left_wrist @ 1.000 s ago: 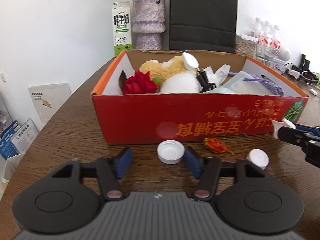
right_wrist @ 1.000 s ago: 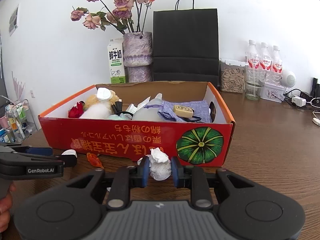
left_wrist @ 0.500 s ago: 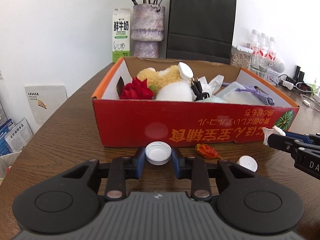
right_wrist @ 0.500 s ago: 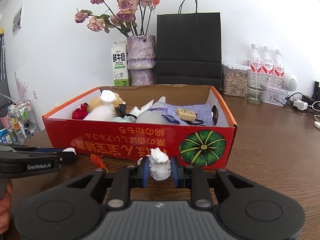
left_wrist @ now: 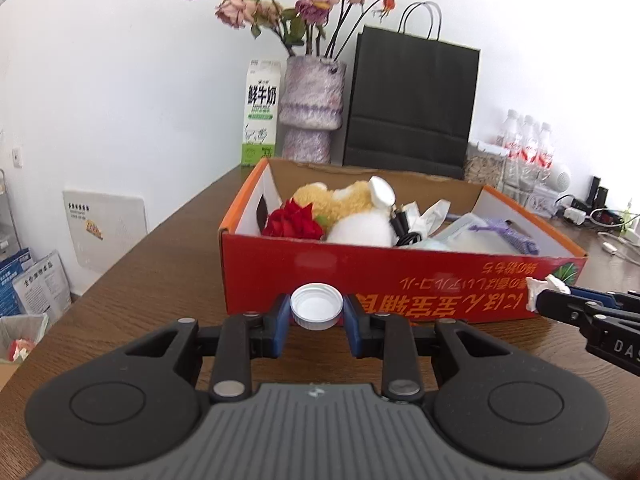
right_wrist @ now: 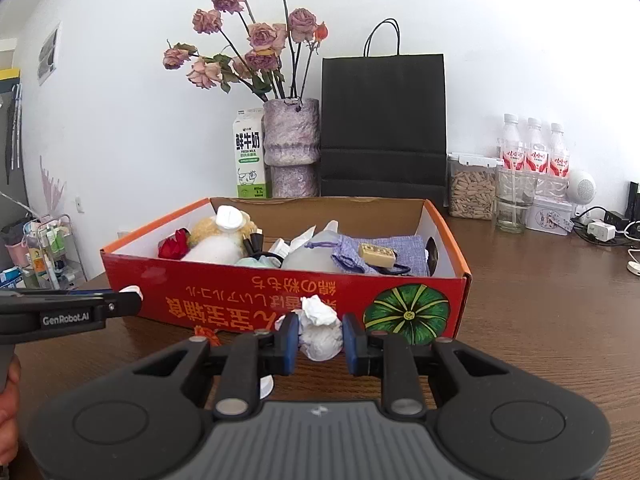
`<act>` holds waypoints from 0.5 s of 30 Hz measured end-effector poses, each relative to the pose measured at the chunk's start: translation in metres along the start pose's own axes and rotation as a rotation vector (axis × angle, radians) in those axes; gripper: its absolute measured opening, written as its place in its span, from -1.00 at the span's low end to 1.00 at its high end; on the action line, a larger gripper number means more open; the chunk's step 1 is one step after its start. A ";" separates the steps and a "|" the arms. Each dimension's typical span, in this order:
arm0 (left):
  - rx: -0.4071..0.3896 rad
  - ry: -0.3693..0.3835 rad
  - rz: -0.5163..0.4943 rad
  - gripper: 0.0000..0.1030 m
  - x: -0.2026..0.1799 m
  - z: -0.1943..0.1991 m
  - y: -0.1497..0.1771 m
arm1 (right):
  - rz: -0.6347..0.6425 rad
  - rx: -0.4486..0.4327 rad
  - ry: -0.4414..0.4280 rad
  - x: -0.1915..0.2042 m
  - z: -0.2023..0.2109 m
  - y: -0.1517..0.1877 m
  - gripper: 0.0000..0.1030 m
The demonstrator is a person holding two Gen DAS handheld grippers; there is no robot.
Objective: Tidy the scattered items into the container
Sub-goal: 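Carry the cap with the left tool while the right tool carries the tissue to the box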
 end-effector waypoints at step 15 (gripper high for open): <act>-0.203 0.061 0.013 -0.44 -0.022 0.036 -0.057 | 0.000 -0.159 0.029 -0.018 0.023 -0.055 -0.57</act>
Point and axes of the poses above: each gripper's, at about its wrist camera, not at the fingertips, and z roughly against the way its jaws point, x to its left, y to its underside, the point moved 1 cm from there along -z, roughly the way its jaws point, and after that the axes turned 15 degrees about x, right-handed, at the moved point
